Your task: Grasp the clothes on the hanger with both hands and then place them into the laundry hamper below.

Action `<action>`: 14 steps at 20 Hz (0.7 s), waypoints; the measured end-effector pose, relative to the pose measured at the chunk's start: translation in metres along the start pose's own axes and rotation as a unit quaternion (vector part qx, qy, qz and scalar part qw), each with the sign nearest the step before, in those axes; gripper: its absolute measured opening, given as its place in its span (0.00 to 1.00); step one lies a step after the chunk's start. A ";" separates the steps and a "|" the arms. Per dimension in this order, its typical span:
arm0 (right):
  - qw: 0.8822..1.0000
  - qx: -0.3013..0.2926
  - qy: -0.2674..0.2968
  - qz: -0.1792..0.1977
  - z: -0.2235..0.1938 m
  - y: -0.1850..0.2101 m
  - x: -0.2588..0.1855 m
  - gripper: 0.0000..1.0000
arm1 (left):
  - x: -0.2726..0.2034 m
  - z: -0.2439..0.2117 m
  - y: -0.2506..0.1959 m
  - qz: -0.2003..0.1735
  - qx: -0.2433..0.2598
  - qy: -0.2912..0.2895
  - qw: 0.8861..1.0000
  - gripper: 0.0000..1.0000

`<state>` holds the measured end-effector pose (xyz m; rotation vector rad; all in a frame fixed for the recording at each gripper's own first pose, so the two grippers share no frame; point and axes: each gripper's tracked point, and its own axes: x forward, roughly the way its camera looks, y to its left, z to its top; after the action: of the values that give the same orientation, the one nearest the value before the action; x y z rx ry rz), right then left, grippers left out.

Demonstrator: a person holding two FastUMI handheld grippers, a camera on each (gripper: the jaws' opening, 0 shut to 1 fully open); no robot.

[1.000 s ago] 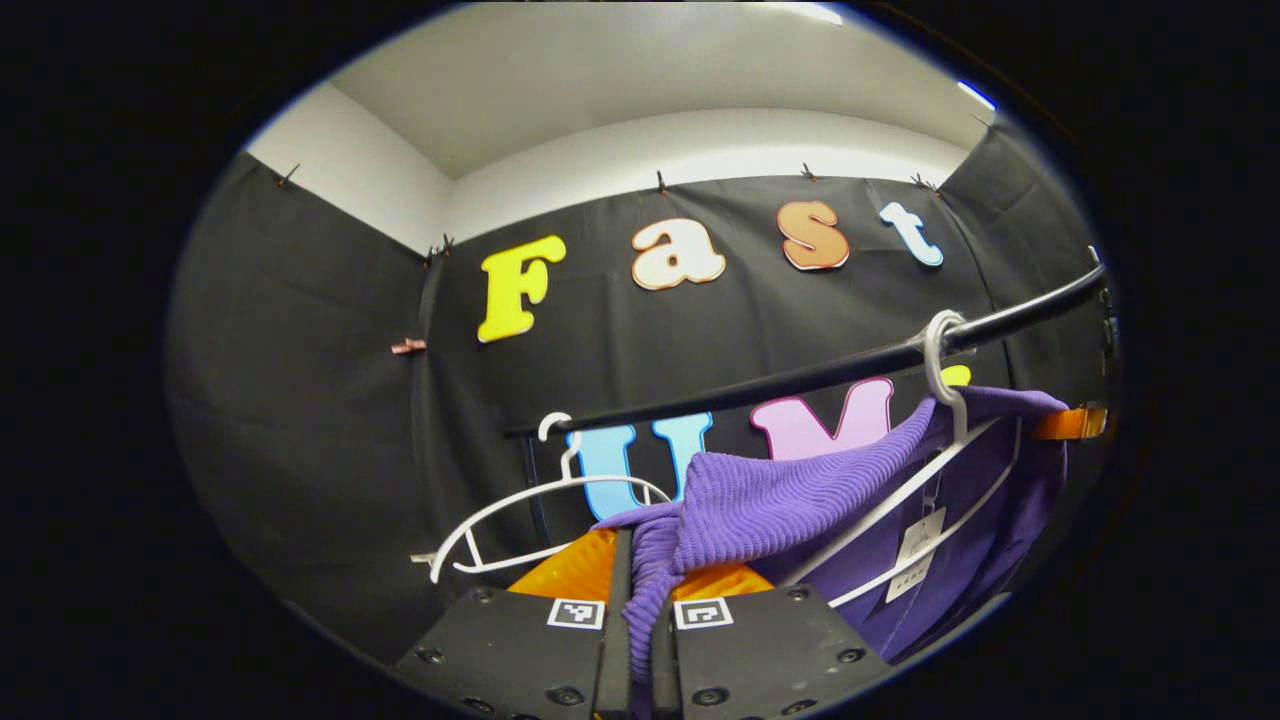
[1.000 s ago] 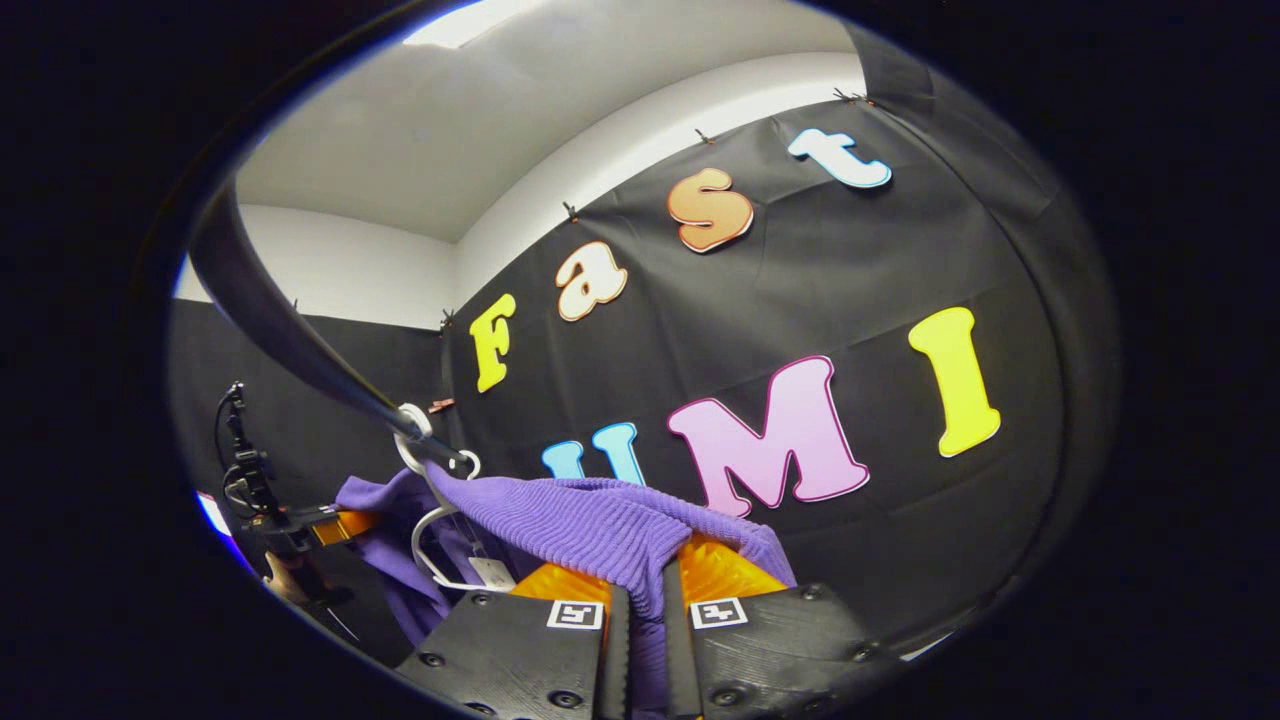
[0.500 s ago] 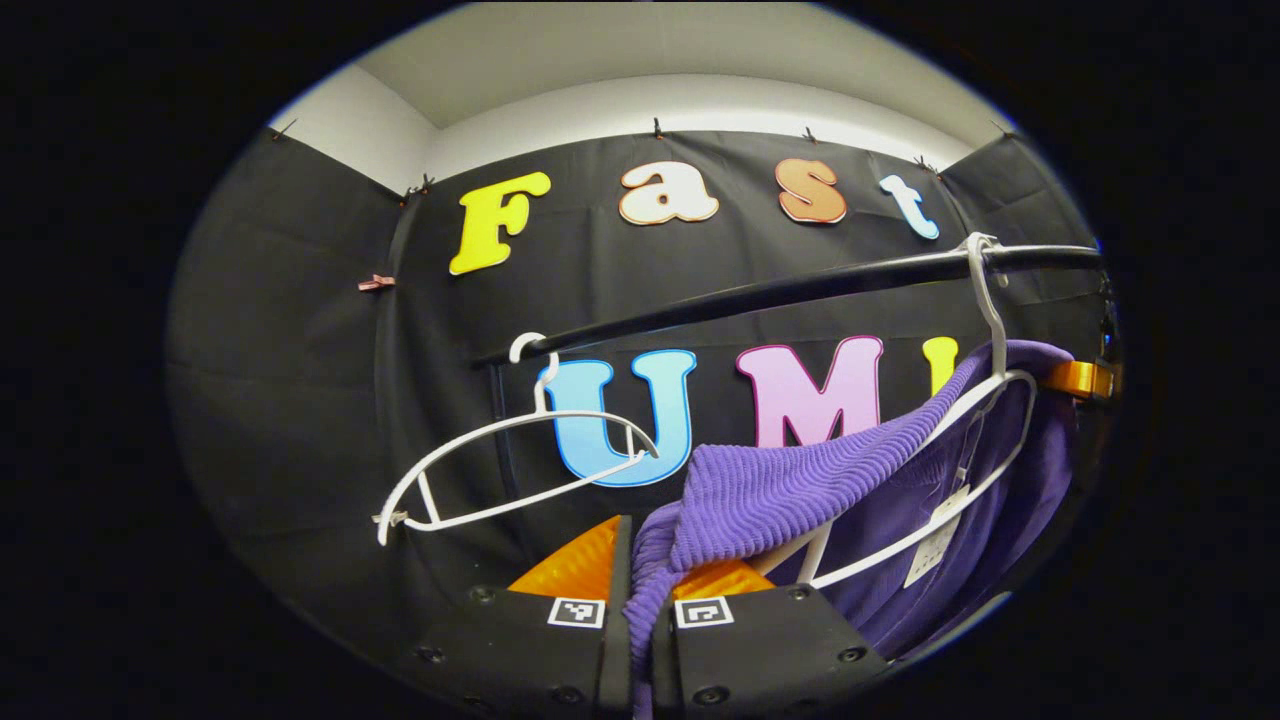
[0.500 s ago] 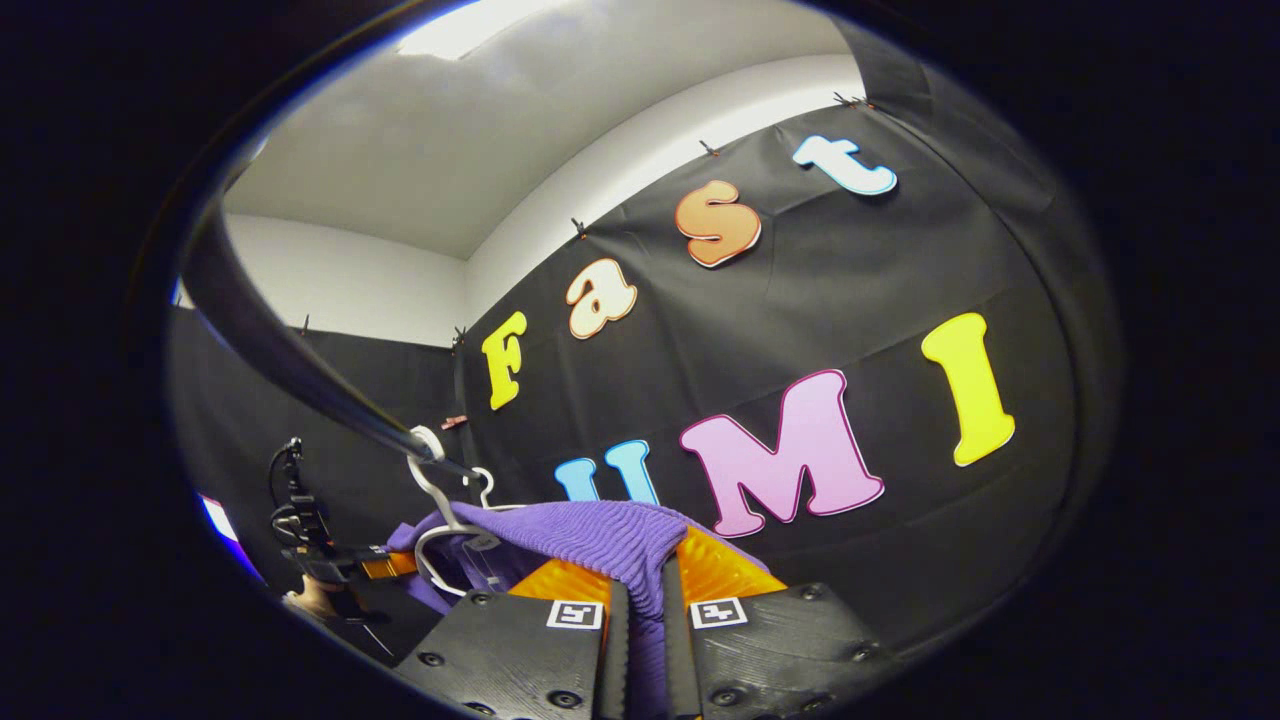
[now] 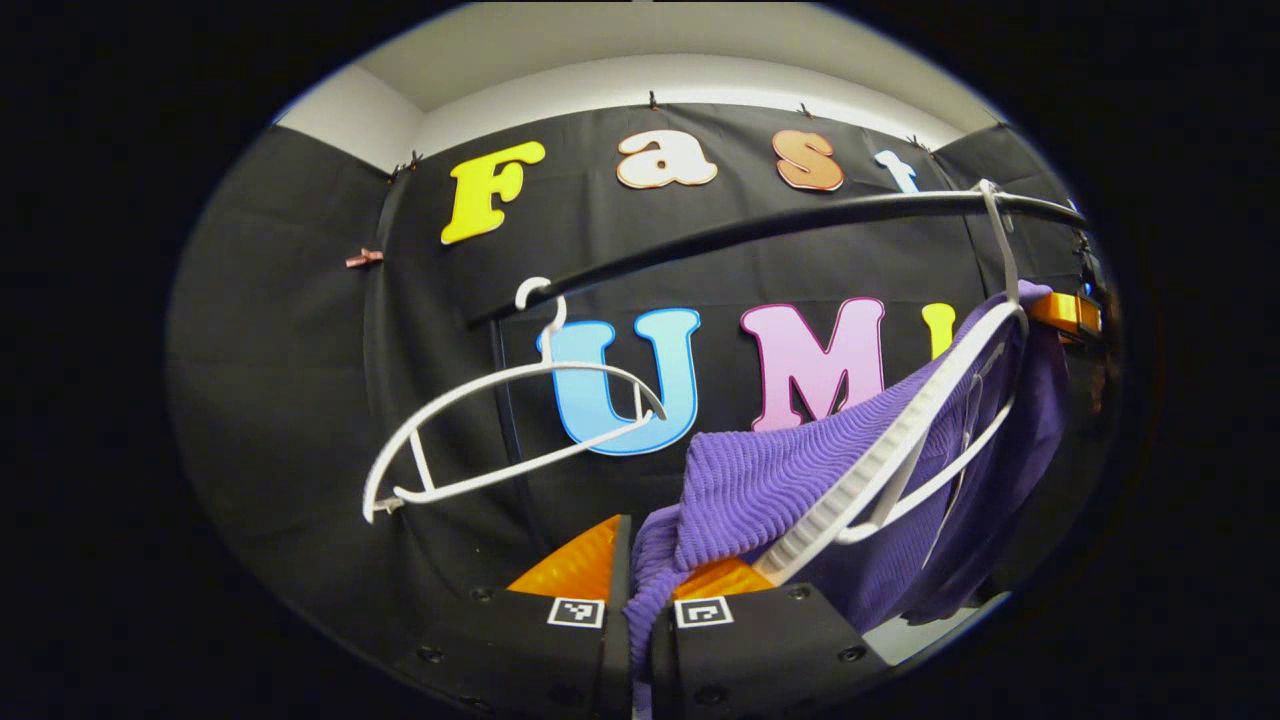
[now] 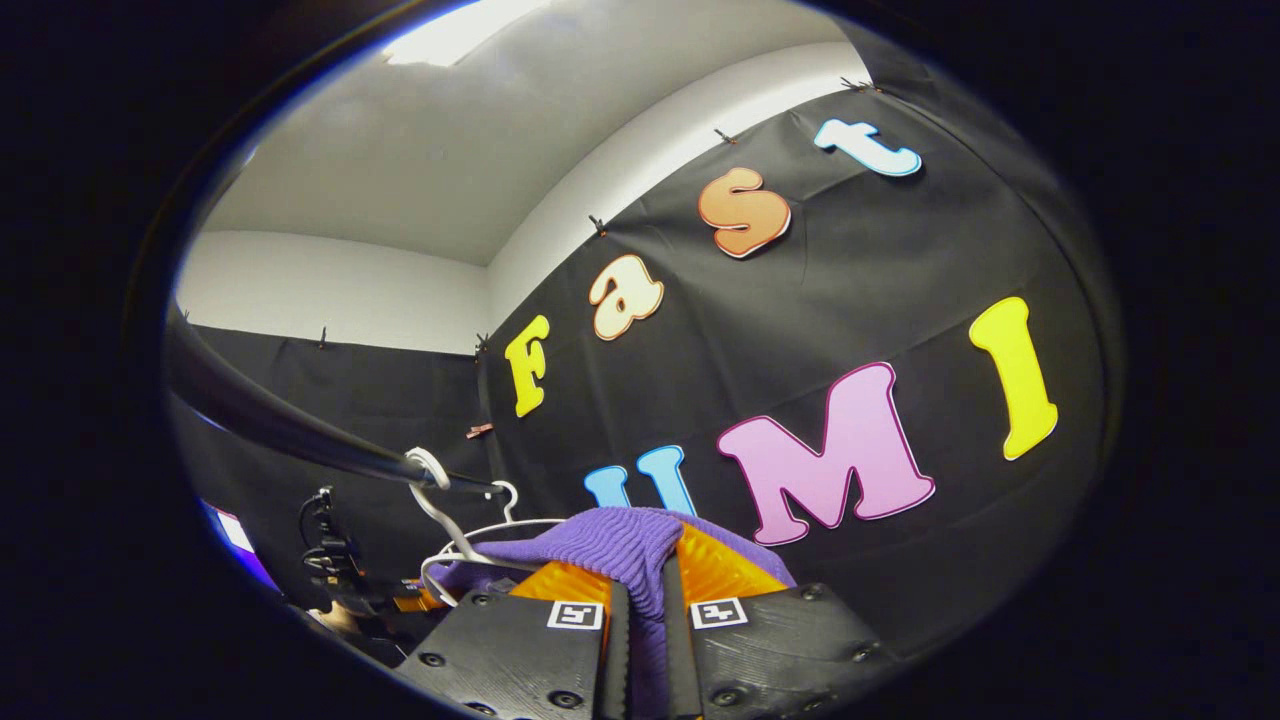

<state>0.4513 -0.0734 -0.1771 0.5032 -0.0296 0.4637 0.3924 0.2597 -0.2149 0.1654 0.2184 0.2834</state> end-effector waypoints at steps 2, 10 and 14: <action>1.000 -0.004 -0.003 0.000 0.004 -0.001 0.002 0.12 | 0.004 -0.021 -0.012 -0.007 -0.033 0.003 0.999 0.12; 0.994 -0.018 -0.001 -0.105 0.006 -0.083 -0.012 0.17 | -0.007 -0.085 -0.133 -0.064 -0.047 0.035 0.996 0.12; 0.981 -0.052 0.036 -0.185 -0.027 -0.131 -0.041 0.17 | -0.019 -0.108 -0.179 -0.105 -0.042 0.068 0.991 0.12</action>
<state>0.4694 -0.1794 -0.2668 0.3782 0.1085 0.1148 0.3956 0.0989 -0.3496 0.0378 0.3565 0.0934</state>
